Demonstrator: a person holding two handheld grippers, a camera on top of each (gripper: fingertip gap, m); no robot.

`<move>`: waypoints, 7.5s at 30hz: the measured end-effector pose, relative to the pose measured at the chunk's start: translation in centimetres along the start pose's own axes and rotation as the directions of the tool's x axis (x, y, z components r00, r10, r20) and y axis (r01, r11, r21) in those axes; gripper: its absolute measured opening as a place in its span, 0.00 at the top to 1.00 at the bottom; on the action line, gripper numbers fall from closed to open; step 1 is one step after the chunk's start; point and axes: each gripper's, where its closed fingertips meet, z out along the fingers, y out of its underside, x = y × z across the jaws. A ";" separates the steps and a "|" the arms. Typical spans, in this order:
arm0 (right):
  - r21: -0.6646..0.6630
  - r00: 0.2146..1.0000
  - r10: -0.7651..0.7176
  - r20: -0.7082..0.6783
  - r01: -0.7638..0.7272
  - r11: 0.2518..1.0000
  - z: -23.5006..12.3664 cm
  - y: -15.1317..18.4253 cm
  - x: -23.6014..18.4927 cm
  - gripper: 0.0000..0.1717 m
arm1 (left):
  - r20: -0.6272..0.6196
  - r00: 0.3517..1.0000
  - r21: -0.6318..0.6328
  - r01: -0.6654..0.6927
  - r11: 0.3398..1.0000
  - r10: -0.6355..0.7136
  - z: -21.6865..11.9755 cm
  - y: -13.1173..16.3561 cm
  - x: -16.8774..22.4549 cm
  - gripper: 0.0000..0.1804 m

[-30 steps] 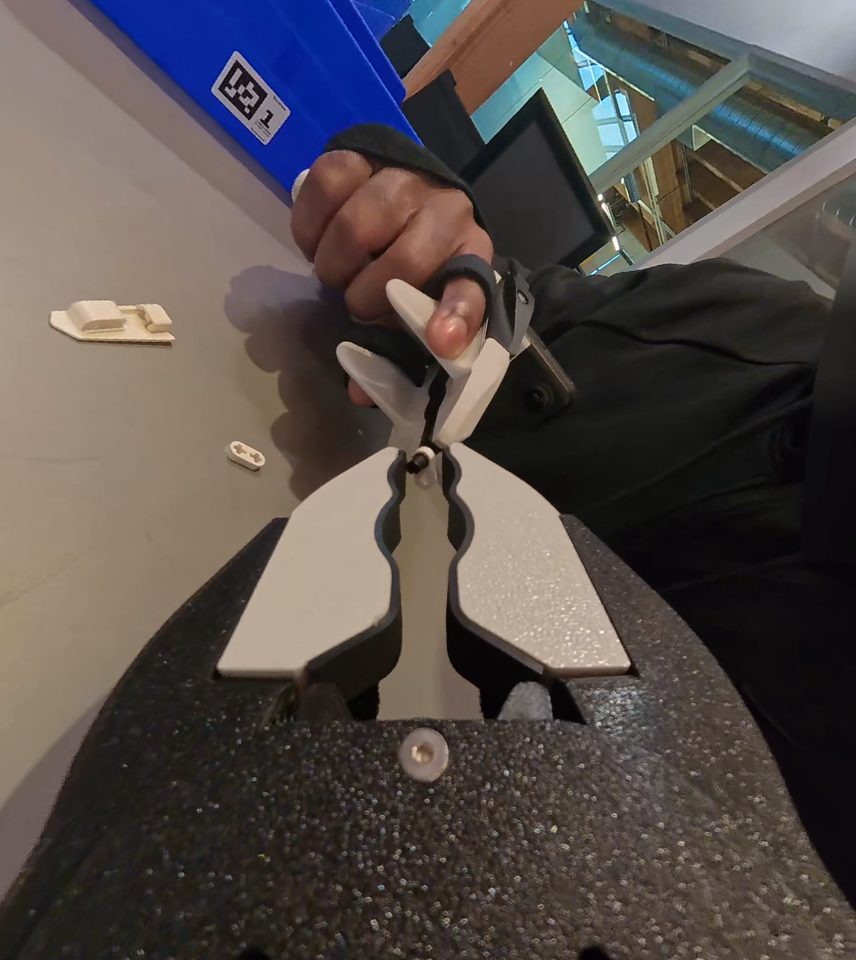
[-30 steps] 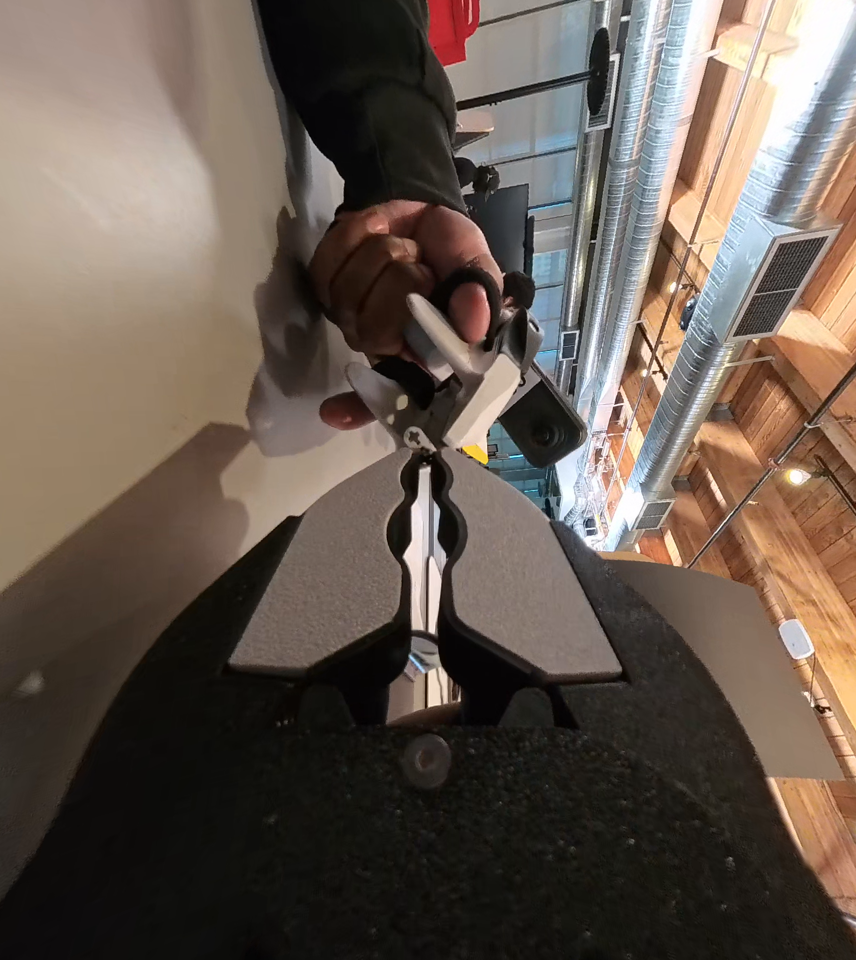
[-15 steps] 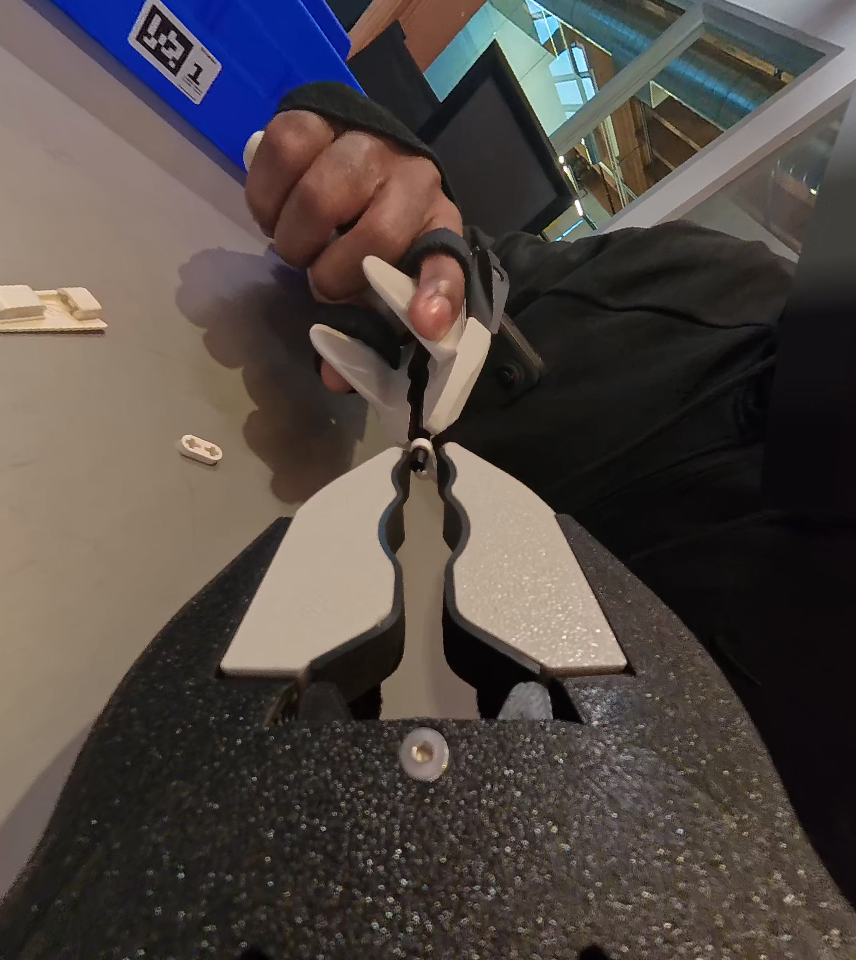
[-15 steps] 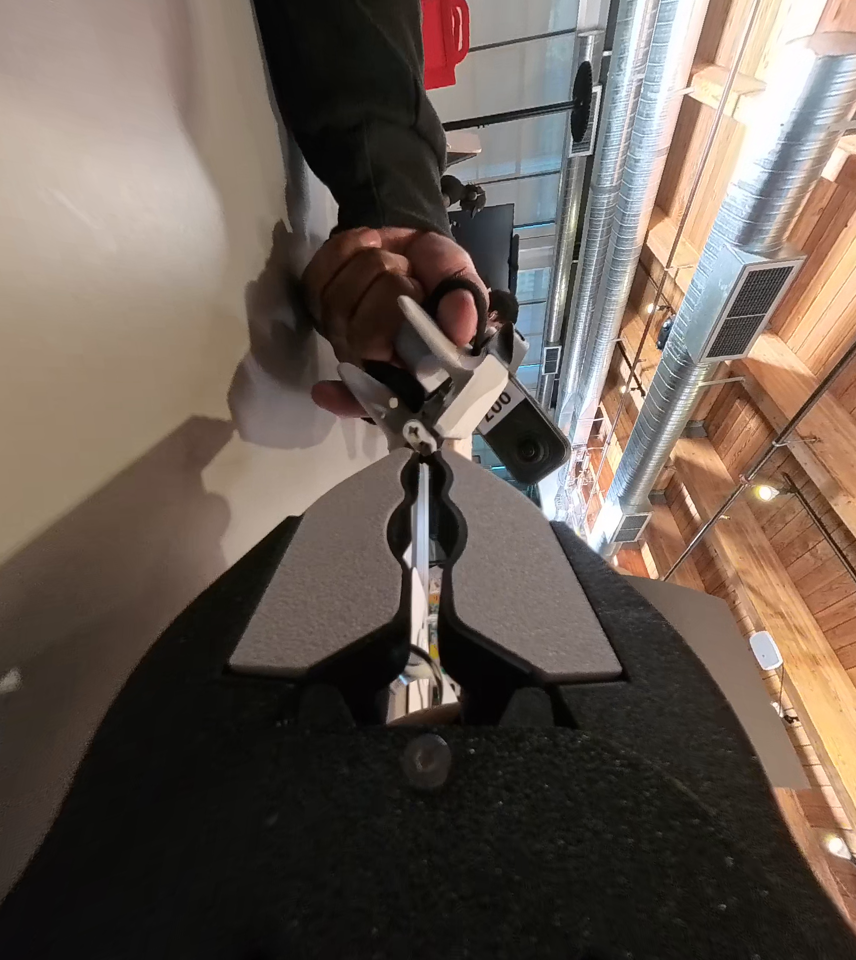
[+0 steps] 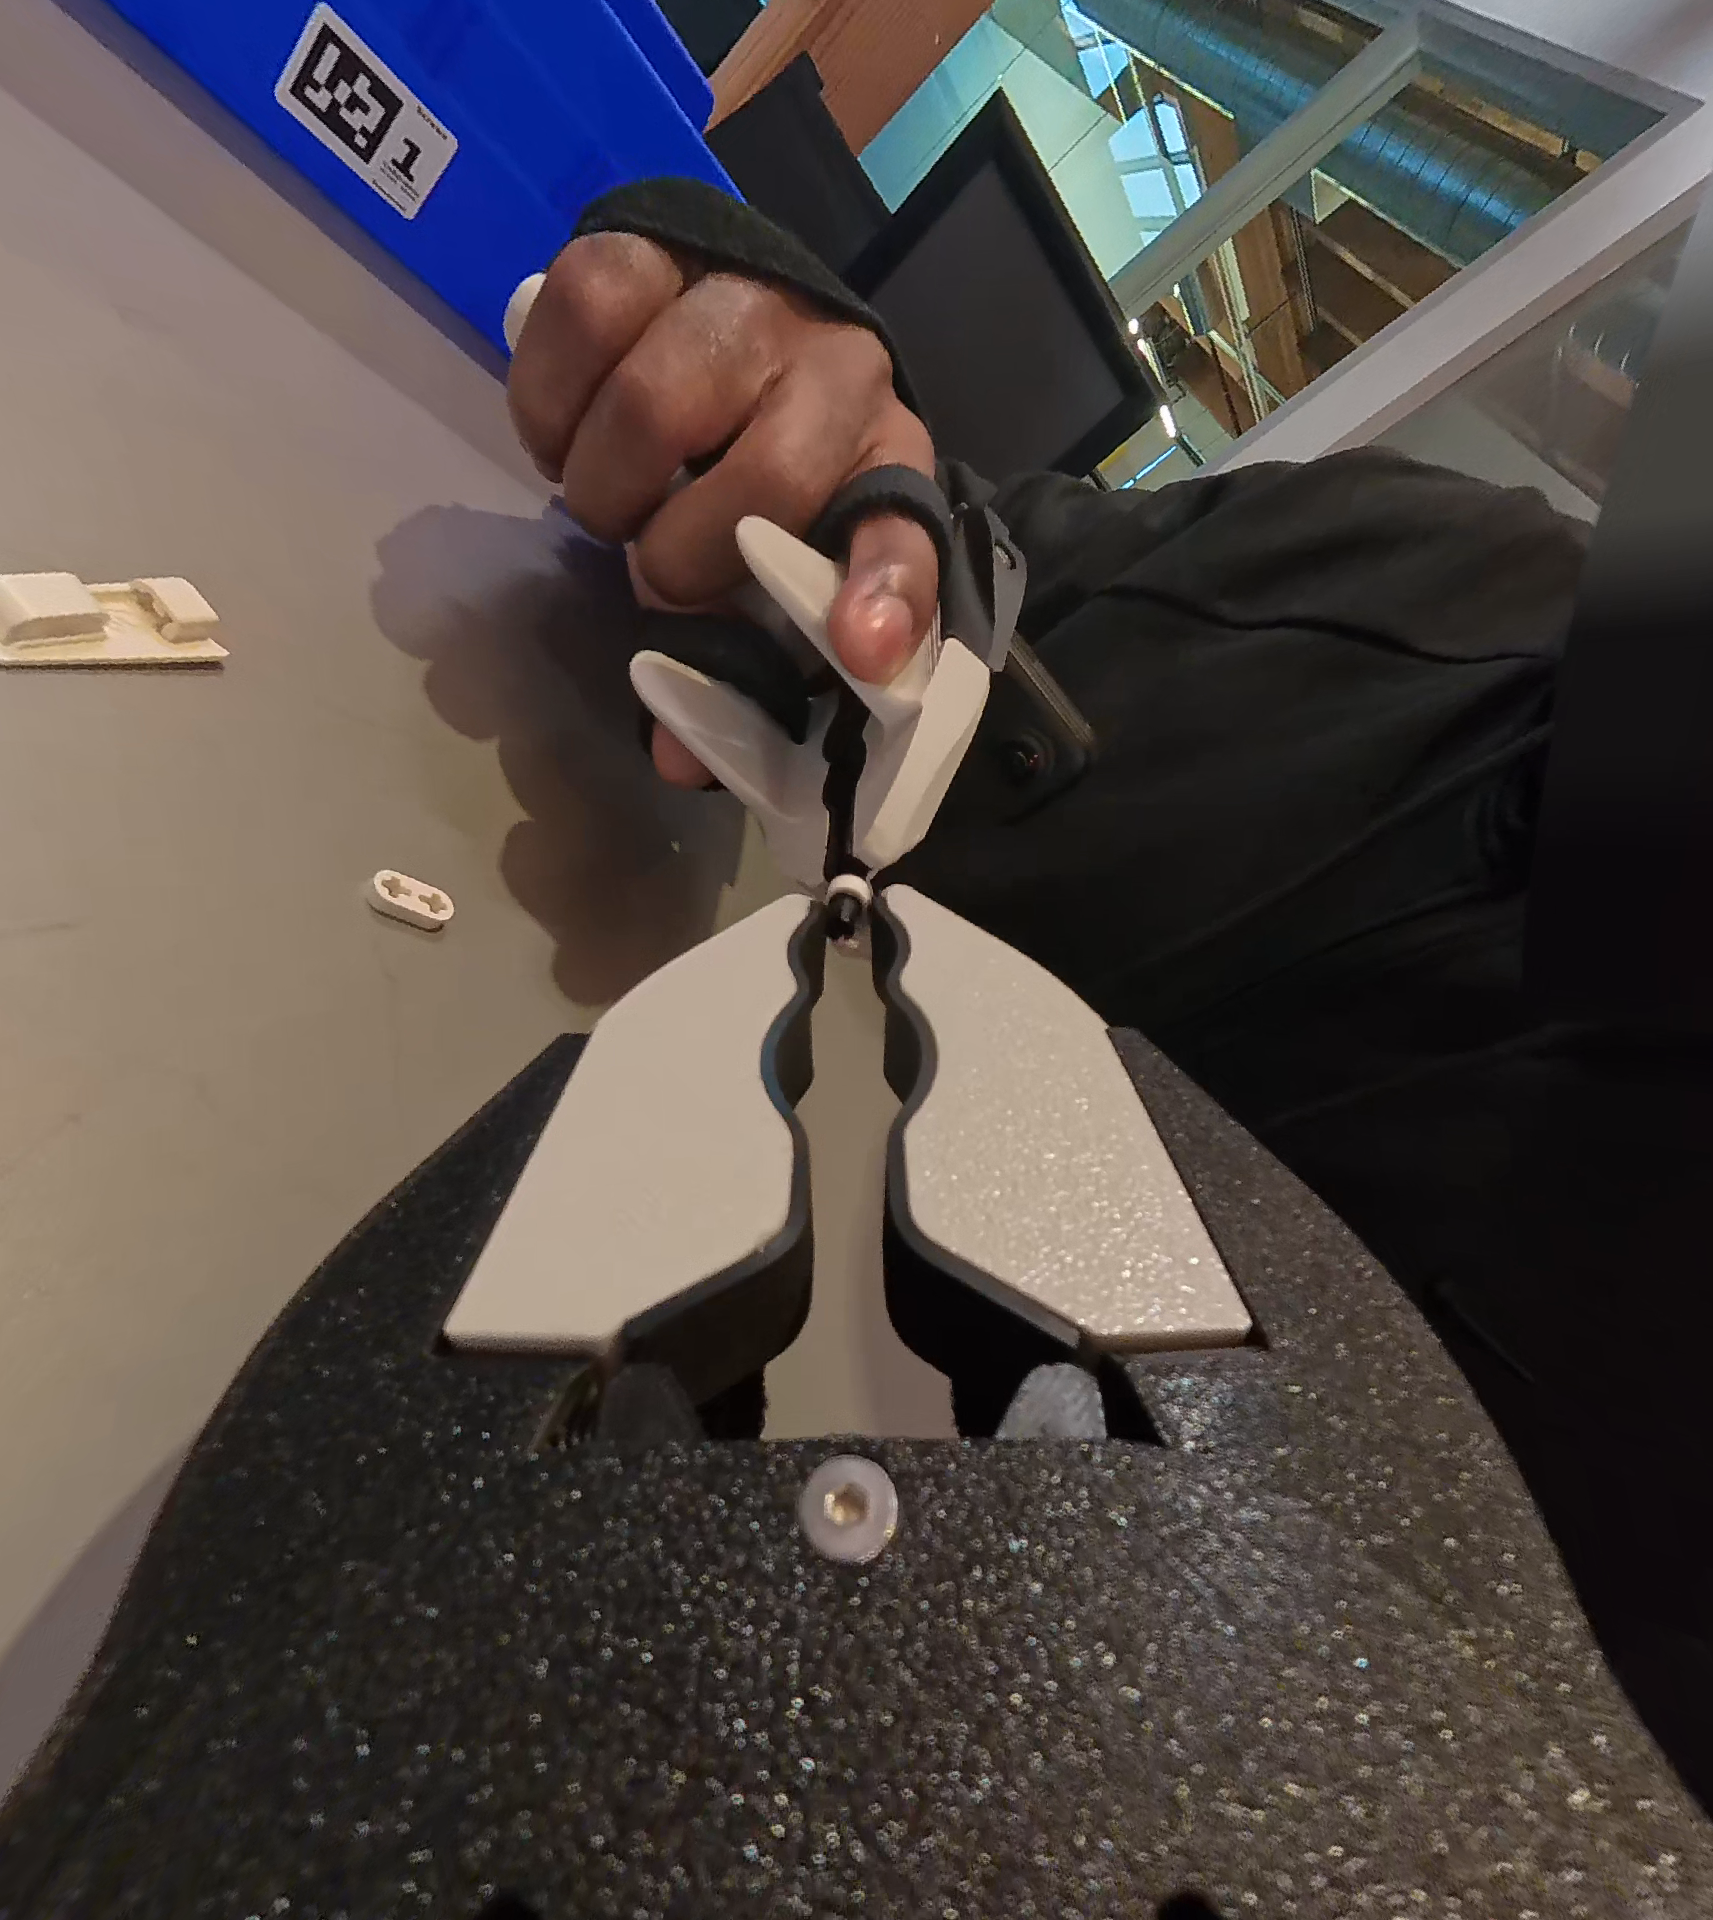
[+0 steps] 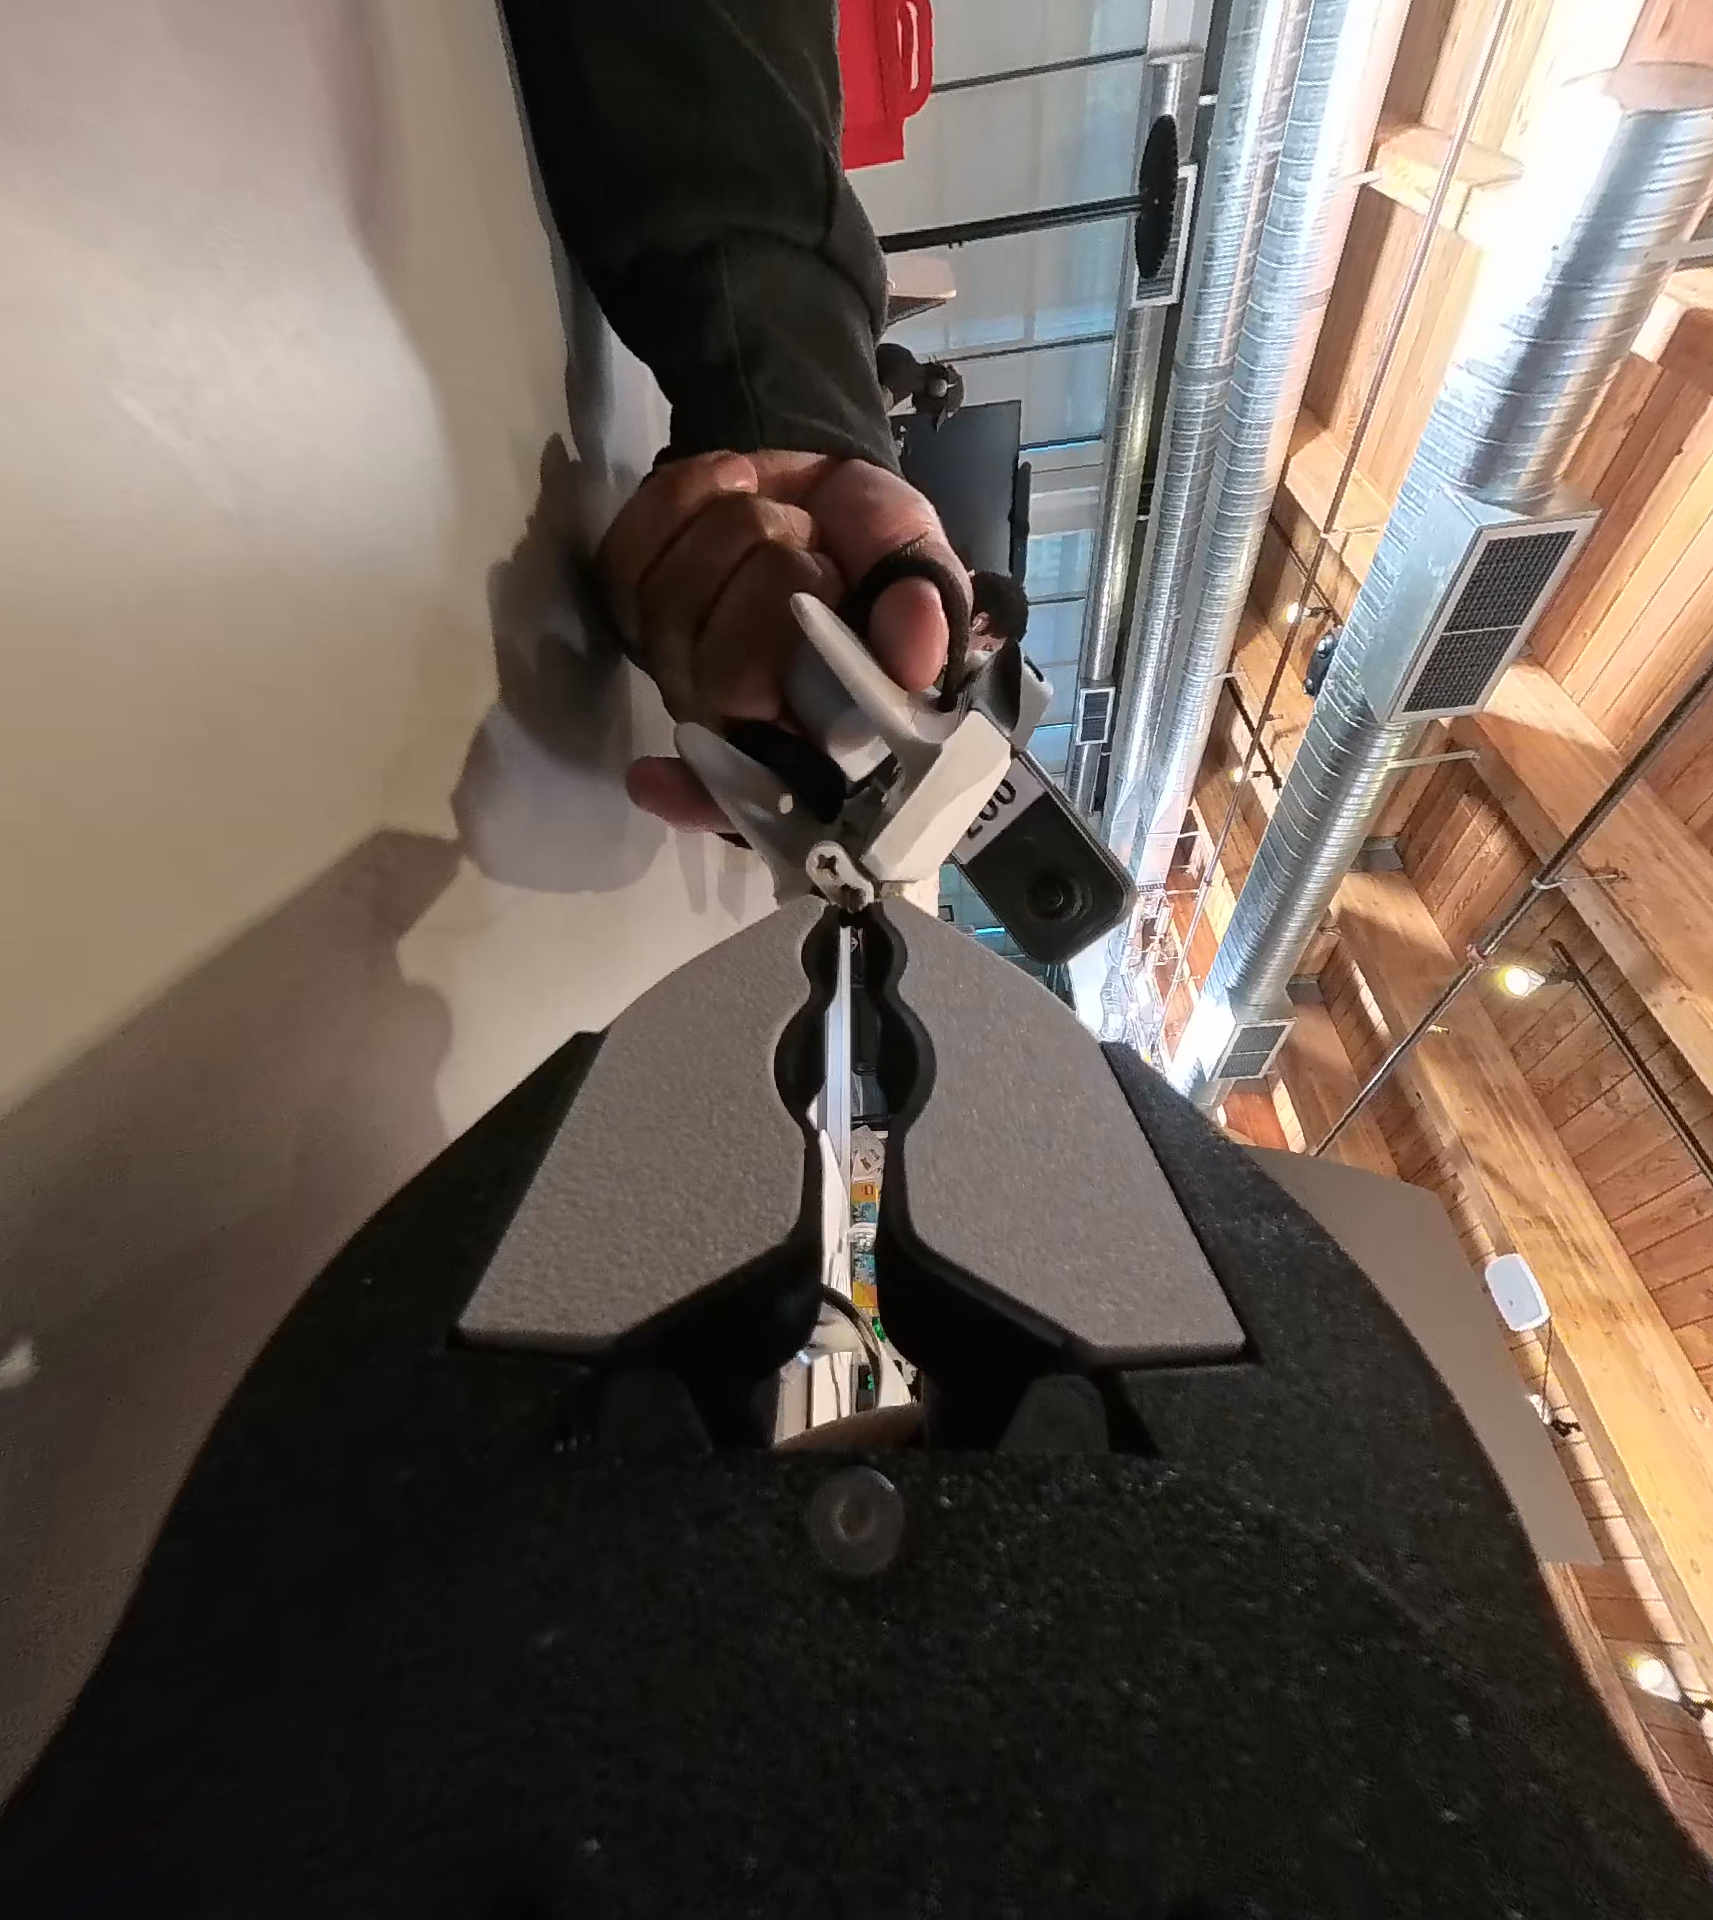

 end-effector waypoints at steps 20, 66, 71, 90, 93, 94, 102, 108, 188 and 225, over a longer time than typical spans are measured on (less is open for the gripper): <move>-0.158 0.949 0.313 -0.040 -0.315 0.936 -0.3 3.6 0.8 0.97 | 0.167 0.976 0.141 -0.164 0.976 0.139 -1.7 -1.9 -0.8 0.96; -0.529 -0.163 0.793 -0.587 -0.664 -0.528 -3.6 5.9 -5.3 0.93 | 0.538 0.752 -0.008 -0.446 0.895 0.379 -3.7 0.1 -2.3 0.96; -0.527 -0.197 0.754 -0.627 -0.605 -0.597 -1.7 5.8 -5.3 0.76 | 0.554 0.737 -0.016 -0.455 0.890 0.387 -3.8 0.1 -2.4 0.96; -0.805 0.165 0.872 -0.461 -0.492 -0.333 -1.3 6.6 -7.0 0.95 | 0.569 0.732 -0.002 -0.454 0.891 0.375 -4.0 -0.1 -2.4 0.96; -0.815 0.158 0.892 -0.424 -0.496 -0.300 -1.4 6.5 -6.8 0.92 | 0.567 0.735 -0.001 -0.452 0.892 0.373 -4.0 -0.1 -2.4 0.96; -0.814 0.156 0.894 -0.419 -0.501 -0.294 -1.4 6.6 -6.6 0.91 | 0.566 0.735 -0.001 -0.452 0.892 0.373 -4.0 -0.1 -2.4 0.96; -0.824 0.140 0.897 -0.418 -0.474 -0.310 -1.0 7.0 -7.0 0.91 | 0.565 0.739 0.004 -0.448 0.894 0.367 -4.0 -0.2 -2.4 0.96; -0.847 0.169 0.919 -0.356 -0.474 -0.241 -0.8 6.9 -7.0 0.96 | 0.567 0.739 0.002 -0.442 0.897 0.363 -4.1 -0.1 -2.5 0.96; -0.558 -0.161 0.882 0.444 -0.820 0.131 1.2 0.3 -4.0 0.96 | 0.296 0.855 -0.270 -0.352 0.896 0.425 -1.3 2.9 -2.5 0.96; -0.462 0.135 0.838 0.529 -0.783 0.418 1.3 -1.3 -5.3 0.98 | 0.202 0.907 -0.310 -0.298 0.903 0.369 -0.9 4.1 -2.0 0.96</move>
